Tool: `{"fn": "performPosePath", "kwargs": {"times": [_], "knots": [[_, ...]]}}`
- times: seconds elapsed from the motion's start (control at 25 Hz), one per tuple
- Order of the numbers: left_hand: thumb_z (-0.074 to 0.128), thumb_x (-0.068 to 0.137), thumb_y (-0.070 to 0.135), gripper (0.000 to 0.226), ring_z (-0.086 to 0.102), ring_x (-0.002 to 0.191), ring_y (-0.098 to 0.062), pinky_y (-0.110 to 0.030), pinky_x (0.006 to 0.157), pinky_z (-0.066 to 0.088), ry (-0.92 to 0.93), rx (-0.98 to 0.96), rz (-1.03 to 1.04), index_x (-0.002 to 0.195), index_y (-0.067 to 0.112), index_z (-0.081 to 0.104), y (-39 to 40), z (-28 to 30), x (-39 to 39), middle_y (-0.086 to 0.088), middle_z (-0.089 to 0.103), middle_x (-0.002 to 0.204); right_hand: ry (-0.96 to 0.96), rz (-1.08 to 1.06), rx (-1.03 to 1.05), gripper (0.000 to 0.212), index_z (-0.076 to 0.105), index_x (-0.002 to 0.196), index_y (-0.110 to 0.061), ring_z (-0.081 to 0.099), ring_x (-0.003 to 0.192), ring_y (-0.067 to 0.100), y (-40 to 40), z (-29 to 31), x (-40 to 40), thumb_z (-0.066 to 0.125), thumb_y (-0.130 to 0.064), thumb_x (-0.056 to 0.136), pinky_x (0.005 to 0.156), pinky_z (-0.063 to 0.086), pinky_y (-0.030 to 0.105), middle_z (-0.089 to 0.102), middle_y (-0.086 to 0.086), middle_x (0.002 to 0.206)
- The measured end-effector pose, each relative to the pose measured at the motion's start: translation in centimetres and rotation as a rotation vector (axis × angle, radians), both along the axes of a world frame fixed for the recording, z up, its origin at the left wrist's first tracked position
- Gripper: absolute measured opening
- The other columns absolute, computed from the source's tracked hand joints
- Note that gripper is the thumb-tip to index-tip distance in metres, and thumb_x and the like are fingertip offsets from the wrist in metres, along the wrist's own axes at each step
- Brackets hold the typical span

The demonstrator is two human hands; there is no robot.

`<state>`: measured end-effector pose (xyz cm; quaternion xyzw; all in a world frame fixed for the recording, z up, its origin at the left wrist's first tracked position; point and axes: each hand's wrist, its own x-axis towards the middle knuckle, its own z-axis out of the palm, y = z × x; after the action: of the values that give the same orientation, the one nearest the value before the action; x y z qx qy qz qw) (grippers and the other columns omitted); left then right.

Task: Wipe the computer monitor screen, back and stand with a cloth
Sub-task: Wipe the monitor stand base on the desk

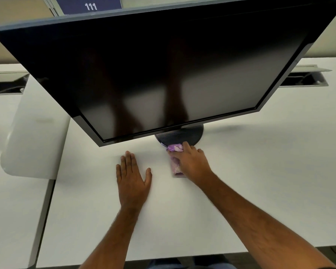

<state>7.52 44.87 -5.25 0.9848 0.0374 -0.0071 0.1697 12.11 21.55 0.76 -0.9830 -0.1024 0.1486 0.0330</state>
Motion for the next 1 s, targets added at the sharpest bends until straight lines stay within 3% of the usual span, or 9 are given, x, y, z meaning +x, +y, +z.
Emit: {"fn": "performPosePath", "kwargs": {"times": [0.08, 0.2, 0.32, 0.44, 0.6, 0.72, 0.84, 1.0], "knots": [[0.032, 0.101, 0.057, 0.083, 0.003, 0.163, -0.020, -0.042, 0.132, 0.006, 0.011, -0.001, -0.005, 0.167, 0.010, 0.013, 0.0, 0.0, 0.1, -0.004, 0.009, 0.176, -0.062, -0.080, 0.007, 0.041, 0.057, 0.140, -0.039, 0.059, 0.104, 0.032, -3.1, -0.3, -1.4, 0.051, -0.037, 0.099, 0.087, 0.047, 0.042, 0.051, 0.012, 0.128], [0.032, 0.101, 0.056, 0.083, 0.004, 0.163, -0.021, -0.043, 0.132, 0.007, 0.005, -0.002, -0.011, 0.167, 0.008, 0.014, 0.0, -0.1, -0.1, -0.006, 0.010, 0.176, -0.198, -0.272, 0.054, 0.045, 0.066, 0.133, -0.034, 0.061, 0.083, 0.036, -7.5, -0.6, -2.1, 0.044, -0.036, 0.094, 0.072, 0.050, 0.041, 0.056, 0.013, 0.106], [0.032, 0.101, 0.055, 0.083, 0.005, 0.163, -0.022, -0.045, 0.132, 0.009, -0.003, -0.010, -0.018, 0.166, 0.008, 0.015, 0.0, 0.0, -0.1, -0.007, 0.011, 0.175, -0.183, -0.468, 0.128, 0.043, 0.057, 0.144, -0.035, 0.062, 0.091, 0.037, -9.2, -0.8, -1.1, 0.050, -0.025, 0.102, 0.080, 0.051, 0.041, 0.056, 0.015, 0.113], [0.032, 0.099, 0.055, 0.084, 0.006, 0.162, -0.023, -0.044, 0.132, 0.007, 0.009, -0.027, -0.027, 0.166, 0.007, 0.016, 0.1, 0.1, 0.0, -0.007, 0.011, 0.175, -0.115, -0.538, 0.202, 0.042, 0.054, 0.146, -0.035, 0.062, 0.098, 0.037, -6.9, -1.1, -1.0, 0.043, -0.029, 0.106, 0.089, 0.050, 0.042, 0.054, 0.013, 0.121], [0.032, 0.096, 0.057, 0.086, 0.004, 0.162, -0.021, -0.038, 0.131, 0.001, 0.061, -0.097, -0.043, 0.167, 0.010, 0.015, 0.8, 0.4, 0.1, -0.004, 0.008, 0.175, -0.059, -0.464, 0.262, 0.041, 0.052, 0.147, -0.032, 0.063, 0.100, 0.036, -4.4, -1.4, -3.3, 0.040, -0.037, 0.107, 0.091, 0.053, 0.041, 0.053, 0.013, 0.126], [0.046, 0.101, 0.047, 0.080, 0.007, 0.162, -0.022, -0.037, 0.131, 0.002, 0.134, -0.165, -0.051, 0.166, 0.010, 0.018, 1.2, 1.5, 0.5, -0.005, 0.012, 0.175, -0.032, -0.377, 0.347, 0.042, 0.047, 0.150, -0.038, 0.062, 0.100, 0.034, -3.3, -0.9, -4.7, 0.038, -0.035, 0.109, 0.090, 0.052, 0.038, 0.051, 0.011, 0.127], [0.059, 0.105, 0.028, 0.066, 0.024, 0.158, -0.023, -0.035, 0.129, 0.016, 0.155, -0.332, -0.003, 0.163, 0.012, 0.031, 0.1, 3.2, -0.8, -0.005, 0.028, 0.171, -0.005, -0.401, 0.533, 0.045, 0.037, 0.154, -0.046, 0.061, 0.105, 0.033, -2.5, 0.2, -5.5, 0.035, -0.039, 0.110, 0.093, 0.053, 0.040, 0.046, 0.009, 0.127], [0.056, 0.107, 0.031, 0.041, 0.054, 0.131, -0.014, -0.029, 0.111, 0.041, 0.264, -0.645, 0.054, 0.148, 0.022, 0.053, -3.9, 6.1, -2.5, 0.003, 0.056, 0.149, 0.116, -0.398, 0.785, 0.054, 0.016, 0.160, -0.049, 0.051, 0.132, 0.027, -2.7, 2.7, -6.1, 0.035, -0.049, 0.109, 0.105, 0.046, 0.029, 0.037, 0.005, 0.148]]}}
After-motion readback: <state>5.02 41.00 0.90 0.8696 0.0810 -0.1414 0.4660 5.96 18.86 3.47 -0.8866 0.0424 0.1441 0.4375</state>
